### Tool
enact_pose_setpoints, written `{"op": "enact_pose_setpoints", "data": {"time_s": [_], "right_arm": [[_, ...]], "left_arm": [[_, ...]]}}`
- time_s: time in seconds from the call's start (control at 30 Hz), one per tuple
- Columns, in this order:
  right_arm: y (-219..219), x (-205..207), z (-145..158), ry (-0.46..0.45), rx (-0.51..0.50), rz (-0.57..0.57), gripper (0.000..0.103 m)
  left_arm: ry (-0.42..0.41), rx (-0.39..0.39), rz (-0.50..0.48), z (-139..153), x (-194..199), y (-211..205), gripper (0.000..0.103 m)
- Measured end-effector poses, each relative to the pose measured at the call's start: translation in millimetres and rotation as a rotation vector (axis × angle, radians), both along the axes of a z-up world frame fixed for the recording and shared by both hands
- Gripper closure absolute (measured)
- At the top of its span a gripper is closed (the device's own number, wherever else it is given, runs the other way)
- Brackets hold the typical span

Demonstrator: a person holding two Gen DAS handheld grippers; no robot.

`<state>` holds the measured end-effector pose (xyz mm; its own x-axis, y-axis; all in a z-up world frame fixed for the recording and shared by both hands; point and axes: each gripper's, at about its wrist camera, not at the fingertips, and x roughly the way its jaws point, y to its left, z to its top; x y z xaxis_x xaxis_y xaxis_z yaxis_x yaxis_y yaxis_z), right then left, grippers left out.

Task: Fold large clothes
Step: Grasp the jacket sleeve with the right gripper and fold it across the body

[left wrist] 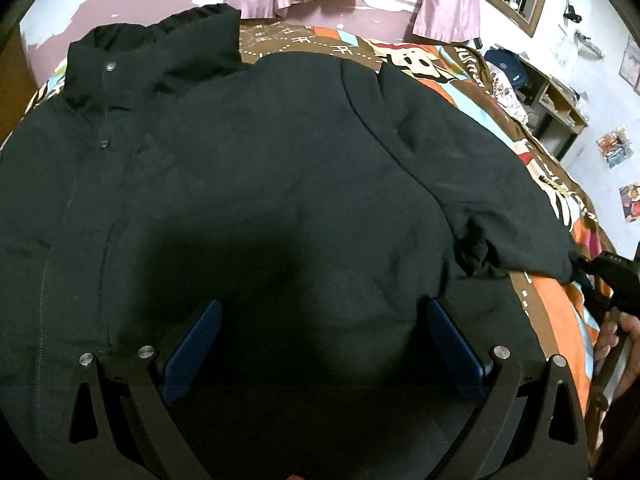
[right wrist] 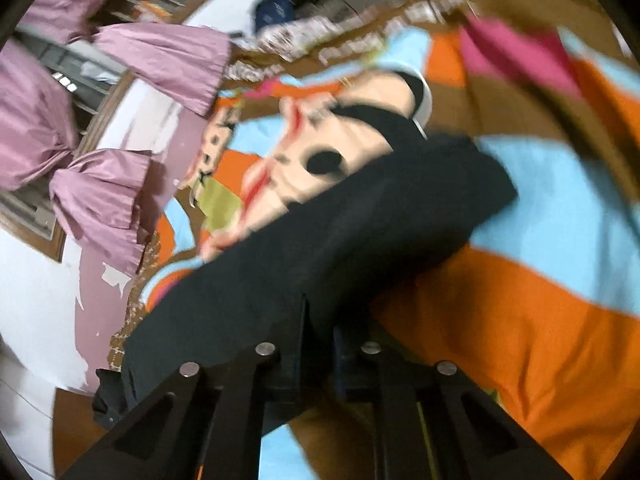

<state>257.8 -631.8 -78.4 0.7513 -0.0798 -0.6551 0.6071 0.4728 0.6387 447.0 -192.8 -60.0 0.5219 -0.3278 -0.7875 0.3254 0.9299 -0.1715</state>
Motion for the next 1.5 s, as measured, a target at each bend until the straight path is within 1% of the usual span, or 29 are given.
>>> {"op": "enact_pose_setpoints", "data": {"time_s": [0.1,0.2,0.27,0.33,0.43,0.5,0.53,0.57,0.6,0.67,0.7,0.73,0.8,0.9,0.93,0.97,1.0,1.03,1.07,1.13,1.17,1.2,1.33,1.4,1.47,1.5], "right_arm": [[20,11,50,-0.024,-0.188,0.057,0.095],[48,25,91,-0.056,-0.343,0.117,0.095],[78,34,119,-0.084,-0.462,0.185,0.095],[117,45,145,-0.111,-0.591,0.276,0.095],[183,62,170,-0.134,-0.755,0.437,0.096],[233,72,178,-0.145,-0.865,0.561,0.096],[253,75,177,-0.143,-0.904,0.607,0.096],[278,78,177,-0.147,-0.957,0.67,0.096],[303,80,173,-0.146,-1.01,0.737,0.096],[345,82,161,-0.132,-1.093,0.851,0.096],[366,83,152,-0.119,-1.13,0.917,0.096],[386,82,142,-0.096,-1.146,0.978,0.096],[418,84,117,-0.045,-1.155,1.093,0.096],[447,87,79,0.047,-1.126,1.198,0.094],[453,89,65,0.086,-1.109,1.233,0.094],[457,90,53,0.117,-1.087,1.263,0.089],[459,92,39,0.149,-1.043,1.304,0.081],[457,92,32,0.163,-1.017,1.317,0.08],[454,91,29,0.165,-1.012,1.31,0.076],[444,89,31,0.138,-0.992,1.272,0.058],[439,87,33,0.121,-0.961,1.252,0.041],[431,87,37,0.1,-0.919,1.226,0.034],[419,67,35,0.089,-0.845,1.154,0.031],[406,55,30,0.078,-0.796,1.086,0.022],[396,41,24,0.048,-0.73,1.018,0.02],[387,35,22,0.021,-0.692,0.982,0.019]], "left_arm": [[0.006,-0.028,0.005,7,-4,11,0.003],[0.01,-0.075,0.024,19,-9,25,0.004],[0.007,-0.097,0.038,30,-18,39,0.004],[-0.008,-0.106,0.051,44,-22,52,0.004],[-0.034,-0.139,0.076,66,-32,84,0.004],[-0.042,-0.188,0.092,79,-41,109,0.004],[-0.047,-0.227,0.108,86,-46,129,0.004],[-0.048,-0.249,0.119,91,-47,139,0.004],[-0.05,-0.285,0.141,97,-52,159,0.004],[-0.049,-0.339,0.171,109,-54,180,0.004],[-0.05,-0.376,0.192,114,-58,198,0.004],[-0.049,-0.404,0.205,120,-57,211,0.004],[-0.051,-0.449,0.226,126,-61,233,0.004],[-0.053,-0.504,0.241,138,-64,260,0.004],[-0.048,-0.52,0.242,138,-66,267,0.004],[-0.043,-0.524,0.24,136,-66,270,0.004],[-0.035,-0.529,0.236,134,-67,273,0.004],[-0.018,-0.534,0.227,131,-67,274,0.004],[-0.007,-0.535,0.22,124,-67,276,0.004],[0.028,-0.542,0.203,114,-65,275,0.004],[0.047,-0.54,0.199,110,-63,273,0.004],[0.056,-0.533,0.196,106,-63,272,0.004],[0.061,-0.478,0.166,104,-50,257,0.004],[0.062,-0.458,0.16,98,-41,251,0.004],[0.057,-0.42,0.162,98,-27,240,0.004],[0.056,-0.399,0.164,91,-25,238,0.004]]}}
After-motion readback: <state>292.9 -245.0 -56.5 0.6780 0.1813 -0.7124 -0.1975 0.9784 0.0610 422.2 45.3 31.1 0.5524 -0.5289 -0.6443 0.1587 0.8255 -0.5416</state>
